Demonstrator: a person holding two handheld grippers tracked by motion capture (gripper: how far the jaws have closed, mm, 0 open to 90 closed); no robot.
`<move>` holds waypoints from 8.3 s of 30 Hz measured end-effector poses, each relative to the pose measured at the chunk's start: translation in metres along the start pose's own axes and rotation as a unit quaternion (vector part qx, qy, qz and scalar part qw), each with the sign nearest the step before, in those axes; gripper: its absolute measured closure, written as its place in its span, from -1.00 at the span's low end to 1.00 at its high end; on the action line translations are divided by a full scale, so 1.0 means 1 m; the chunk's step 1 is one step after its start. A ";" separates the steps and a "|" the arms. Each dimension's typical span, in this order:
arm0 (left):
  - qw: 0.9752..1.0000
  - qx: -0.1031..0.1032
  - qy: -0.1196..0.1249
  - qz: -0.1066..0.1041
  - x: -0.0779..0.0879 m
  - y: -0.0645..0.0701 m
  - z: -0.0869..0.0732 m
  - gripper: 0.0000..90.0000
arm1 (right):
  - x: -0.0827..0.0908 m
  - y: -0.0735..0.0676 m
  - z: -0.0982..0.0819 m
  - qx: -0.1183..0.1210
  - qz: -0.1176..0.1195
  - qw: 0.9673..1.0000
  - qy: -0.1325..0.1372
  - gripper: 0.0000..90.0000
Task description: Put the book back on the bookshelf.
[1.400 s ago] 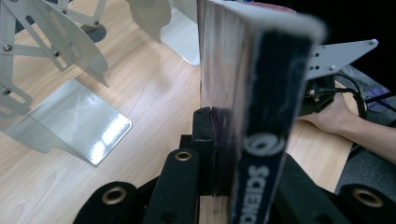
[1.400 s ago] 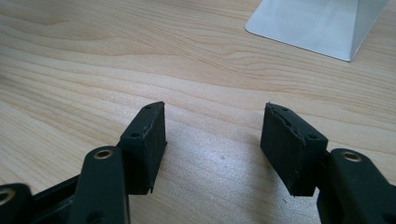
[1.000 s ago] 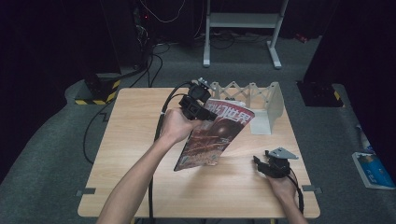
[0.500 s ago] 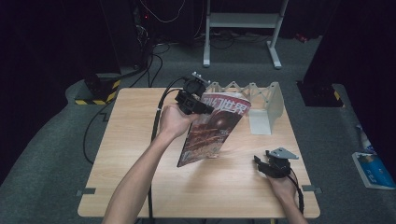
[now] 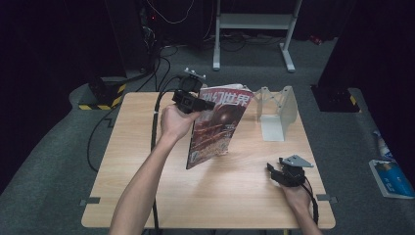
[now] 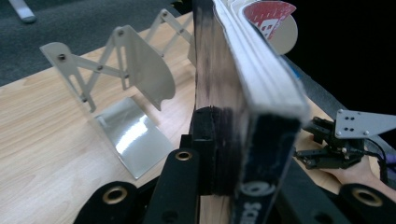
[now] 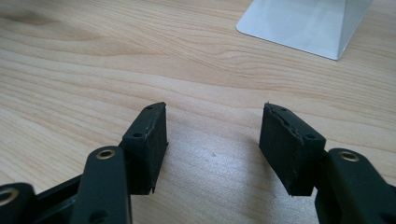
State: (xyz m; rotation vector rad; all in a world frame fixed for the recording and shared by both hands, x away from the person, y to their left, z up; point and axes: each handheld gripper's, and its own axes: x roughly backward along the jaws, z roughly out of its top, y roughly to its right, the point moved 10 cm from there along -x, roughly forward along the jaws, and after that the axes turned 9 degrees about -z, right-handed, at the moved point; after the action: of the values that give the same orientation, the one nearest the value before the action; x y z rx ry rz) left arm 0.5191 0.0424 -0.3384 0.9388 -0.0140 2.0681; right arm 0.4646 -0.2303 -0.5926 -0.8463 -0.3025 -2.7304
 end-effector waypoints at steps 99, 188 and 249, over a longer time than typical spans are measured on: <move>0.979 0.099 0.136 0.117 -0.050 -0.092 0.036 0.85 | 0.000 0.000 0.000 0.003 -0.001 1.000 -0.001 -0.08; 0.984 0.081 0.068 0.142 -0.051 -0.080 0.018 0.86 | 0.000 0.000 0.000 0.002 0.003 1.000 0.000 -0.05; 0.984 0.100 0.074 0.131 -0.042 -0.075 0.007 0.81 | 0.000 -0.001 0.000 -0.001 0.005 1.000 0.000 -0.05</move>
State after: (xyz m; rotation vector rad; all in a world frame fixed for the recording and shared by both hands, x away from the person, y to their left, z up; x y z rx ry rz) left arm 0.5909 0.0591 -0.3828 0.9405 0.1588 2.4137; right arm 0.4645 -0.2291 -0.5932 -0.8470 -0.2957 -2.7210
